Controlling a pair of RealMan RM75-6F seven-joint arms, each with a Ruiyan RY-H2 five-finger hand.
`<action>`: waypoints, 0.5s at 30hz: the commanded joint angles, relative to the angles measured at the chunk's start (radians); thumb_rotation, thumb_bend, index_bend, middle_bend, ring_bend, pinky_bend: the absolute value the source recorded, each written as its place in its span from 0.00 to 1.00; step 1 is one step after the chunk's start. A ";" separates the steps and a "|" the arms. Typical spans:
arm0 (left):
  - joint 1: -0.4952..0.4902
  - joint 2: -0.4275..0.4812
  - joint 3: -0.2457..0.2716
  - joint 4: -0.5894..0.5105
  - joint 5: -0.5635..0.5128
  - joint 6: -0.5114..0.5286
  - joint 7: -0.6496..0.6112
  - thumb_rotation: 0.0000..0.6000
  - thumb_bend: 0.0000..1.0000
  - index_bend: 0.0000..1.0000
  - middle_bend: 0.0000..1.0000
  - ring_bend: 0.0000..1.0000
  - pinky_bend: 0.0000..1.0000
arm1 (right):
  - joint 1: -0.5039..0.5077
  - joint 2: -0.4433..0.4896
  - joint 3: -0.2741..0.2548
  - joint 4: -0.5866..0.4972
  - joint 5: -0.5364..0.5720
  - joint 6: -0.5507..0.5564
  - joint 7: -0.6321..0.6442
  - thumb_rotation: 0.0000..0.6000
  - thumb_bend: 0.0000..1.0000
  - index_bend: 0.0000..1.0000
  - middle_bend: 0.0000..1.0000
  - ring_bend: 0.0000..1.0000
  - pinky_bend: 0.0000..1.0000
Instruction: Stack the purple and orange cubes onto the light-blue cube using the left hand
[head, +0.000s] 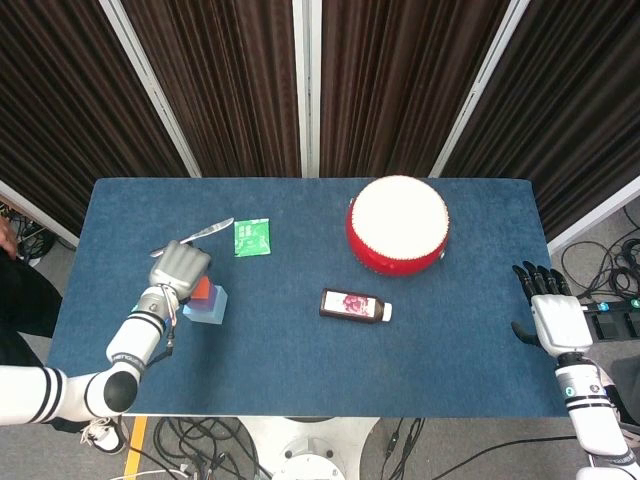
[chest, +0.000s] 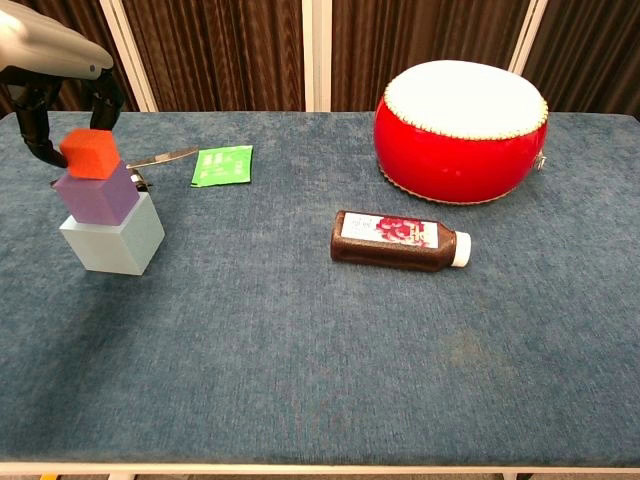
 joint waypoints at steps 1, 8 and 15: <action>0.003 0.007 -0.001 -0.005 0.010 -0.005 -0.010 1.00 0.24 0.46 0.46 0.30 0.40 | 0.000 0.000 0.000 -0.002 0.001 0.000 -0.003 1.00 0.20 0.00 0.01 0.00 0.00; 0.001 0.026 0.008 -0.025 0.018 -0.001 -0.010 1.00 0.24 0.44 0.46 0.30 0.40 | -0.001 -0.001 -0.002 -0.003 -0.002 0.002 -0.003 1.00 0.20 0.00 0.01 0.00 0.00; 0.008 0.070 0.017 -0.061 0.045 0.076 0.012 1.00 0.24 0.41 0.46 0.30 0.40 | -0.002 0.002 -0.001 -0.001 -0.007 0.005 0.008 1.00 0.20 0.00 0.01 0.00 0.00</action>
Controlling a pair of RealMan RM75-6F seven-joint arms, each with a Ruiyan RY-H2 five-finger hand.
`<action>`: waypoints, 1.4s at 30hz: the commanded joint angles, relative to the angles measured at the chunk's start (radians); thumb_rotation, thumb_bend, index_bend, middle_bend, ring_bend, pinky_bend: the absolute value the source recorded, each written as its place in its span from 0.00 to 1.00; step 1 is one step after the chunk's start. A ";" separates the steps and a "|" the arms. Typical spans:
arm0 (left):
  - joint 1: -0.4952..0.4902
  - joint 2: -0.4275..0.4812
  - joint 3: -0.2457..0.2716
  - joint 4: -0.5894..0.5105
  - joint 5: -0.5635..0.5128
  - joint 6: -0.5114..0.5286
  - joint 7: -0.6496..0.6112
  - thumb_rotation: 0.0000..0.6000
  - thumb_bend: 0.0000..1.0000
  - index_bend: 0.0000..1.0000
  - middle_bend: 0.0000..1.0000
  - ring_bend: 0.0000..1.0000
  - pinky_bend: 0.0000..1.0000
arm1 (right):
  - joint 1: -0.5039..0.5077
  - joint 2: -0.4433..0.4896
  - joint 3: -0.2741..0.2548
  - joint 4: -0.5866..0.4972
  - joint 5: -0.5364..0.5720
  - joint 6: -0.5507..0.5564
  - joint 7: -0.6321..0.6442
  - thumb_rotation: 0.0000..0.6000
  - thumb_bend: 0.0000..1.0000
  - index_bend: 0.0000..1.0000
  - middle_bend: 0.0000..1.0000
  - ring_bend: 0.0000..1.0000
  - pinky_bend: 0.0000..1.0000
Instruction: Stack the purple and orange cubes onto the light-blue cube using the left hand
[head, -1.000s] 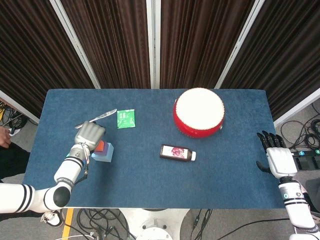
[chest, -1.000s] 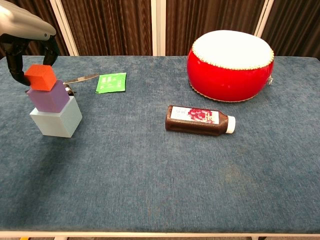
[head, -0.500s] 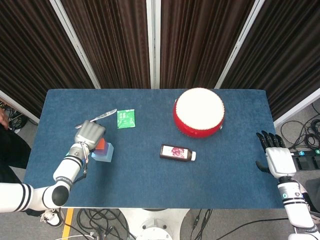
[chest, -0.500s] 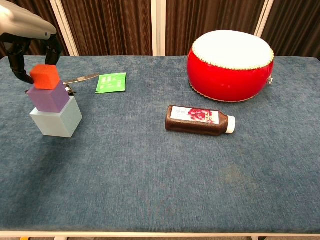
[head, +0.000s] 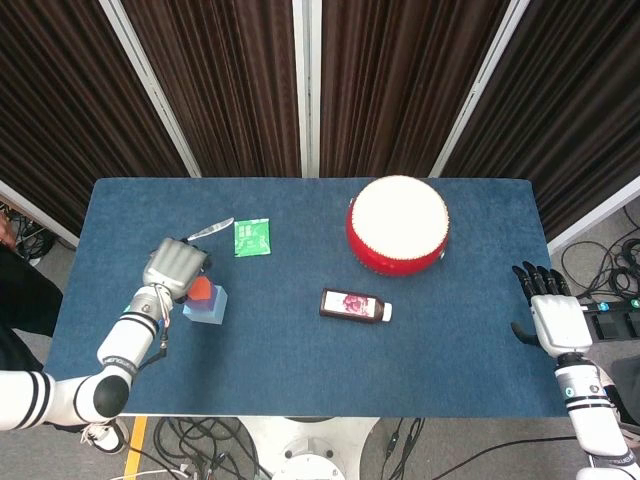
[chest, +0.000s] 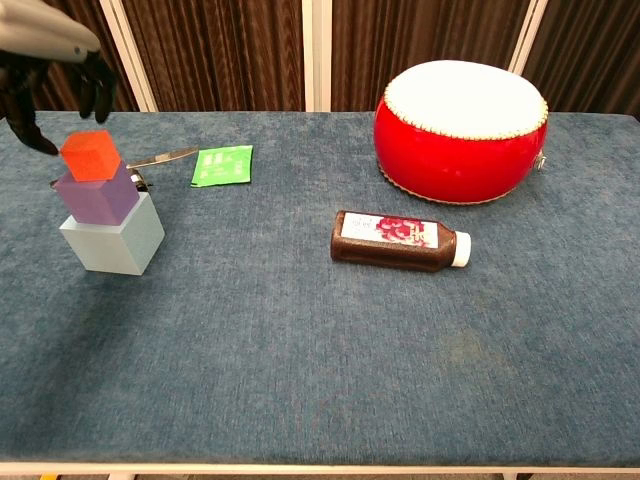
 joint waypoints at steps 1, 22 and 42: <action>0.008 0.022 0.004 -0.017 0.012 0.050 0.012 1.00 0.24 0.40 0.45 0.30 0.40 | -0.001 0.001 0.000 -0.001 -0.003 0.003 0.004 1.00 0.20 0.00 0.01 0.00 0.00; 0.391 -0.036 0.035 -0.058 0.694 0.632 -0.196 1.00 0.15 0.21 0.23 0.20 0.33 | -0.020 0.026 0.013 -0.022 -0.034 0.057 0.048 1.00 0.20 0.00 0.01 0.00 0.00; 0.806 -0.158 0.079 0.116 0.836 0.738 -0.458 1.00 0.14 0.21 0.23 0.20 0.30 | -0.055 0.035 -0.001 -0.053 -0.091 0.126 0.049 1.00 0.20 0.00 0.01 0.00 0.00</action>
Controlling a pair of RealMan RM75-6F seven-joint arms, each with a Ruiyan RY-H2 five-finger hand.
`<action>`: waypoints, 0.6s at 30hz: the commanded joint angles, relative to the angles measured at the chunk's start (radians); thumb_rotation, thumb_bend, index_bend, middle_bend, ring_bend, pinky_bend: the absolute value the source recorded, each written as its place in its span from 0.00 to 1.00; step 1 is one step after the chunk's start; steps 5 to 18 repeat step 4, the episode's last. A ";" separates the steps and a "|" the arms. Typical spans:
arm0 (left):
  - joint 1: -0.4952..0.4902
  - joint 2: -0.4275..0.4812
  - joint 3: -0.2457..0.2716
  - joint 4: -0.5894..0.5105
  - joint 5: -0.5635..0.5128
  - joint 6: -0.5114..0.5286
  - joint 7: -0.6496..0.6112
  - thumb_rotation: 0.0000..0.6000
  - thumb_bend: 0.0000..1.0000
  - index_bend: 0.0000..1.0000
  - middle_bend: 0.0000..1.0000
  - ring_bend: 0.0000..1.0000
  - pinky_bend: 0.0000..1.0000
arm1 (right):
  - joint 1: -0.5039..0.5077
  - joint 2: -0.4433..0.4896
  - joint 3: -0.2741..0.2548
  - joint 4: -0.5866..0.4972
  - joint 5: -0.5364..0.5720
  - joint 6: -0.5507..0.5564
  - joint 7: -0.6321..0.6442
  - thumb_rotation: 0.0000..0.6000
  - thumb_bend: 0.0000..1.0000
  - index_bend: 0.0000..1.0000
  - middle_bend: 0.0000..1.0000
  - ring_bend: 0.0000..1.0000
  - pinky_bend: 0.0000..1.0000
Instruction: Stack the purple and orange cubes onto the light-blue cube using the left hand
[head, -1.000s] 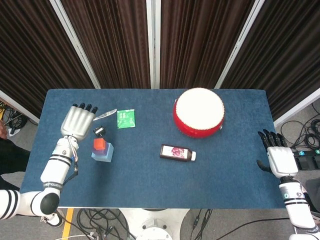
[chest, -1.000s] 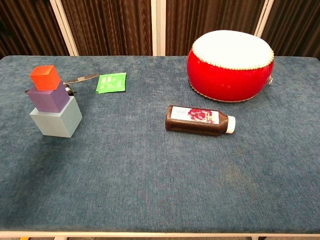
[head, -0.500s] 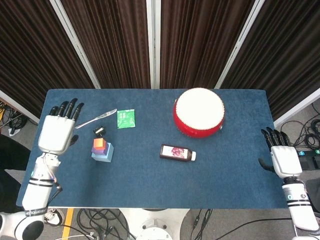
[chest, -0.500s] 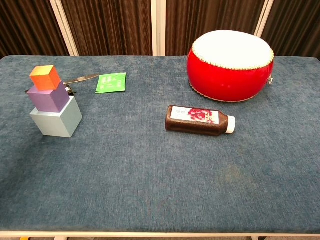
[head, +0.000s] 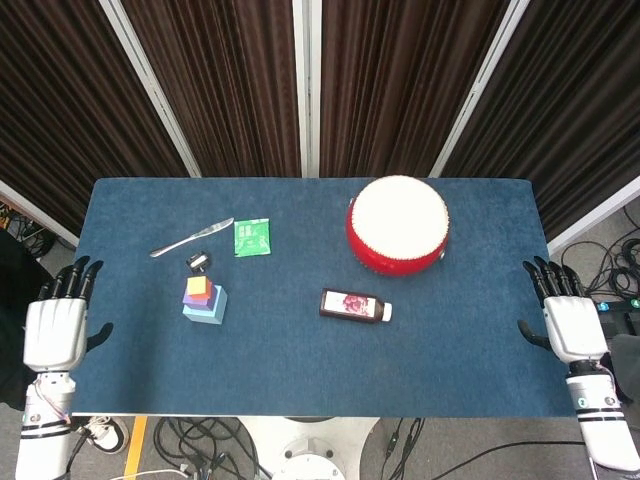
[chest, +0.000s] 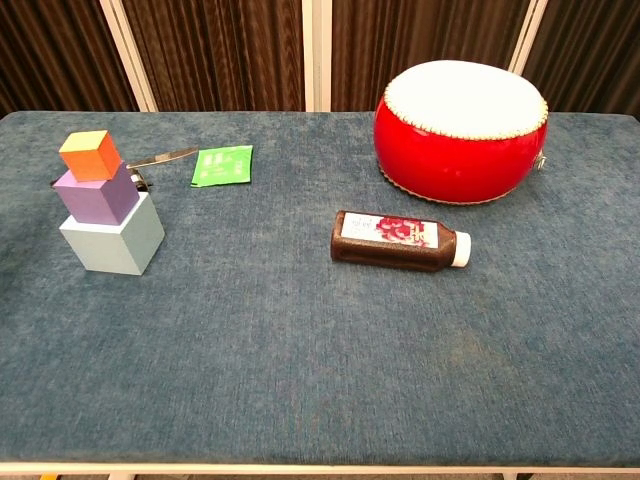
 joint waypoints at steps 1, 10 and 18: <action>0.040 0.011 -0.013 0.030 -0.020 -0.049 -0.078 1.00 0.14 0.21 0.23 0.20 0.30 | -0.003 -0.004 -0.003 0.001 -0.004 0.003 -0.003 1.00 0.20 0.00 0.01 0.00 0.00; 0.061 0.025 -0.029 0.043 -0.027 -0.082 -0.121 1.00 0.14 0.21 0.23 0.19 0.29 | -0.001 -0.009 -0.004 0.005 -0.001 -0.004 -0.008 1.00 0.20 0.00 0.01 0.00 0.00; 0.061 0.025 -0.029 0.043 -0.027 -0.082 -0.121 1.00 0.14 0.21 0.23 0.19 0.29 | -0.001 -0.009 -0.004 0.005 -0.001 -0.004 -0.008 1.00 0.20 0.00 0.01 0.00 0.00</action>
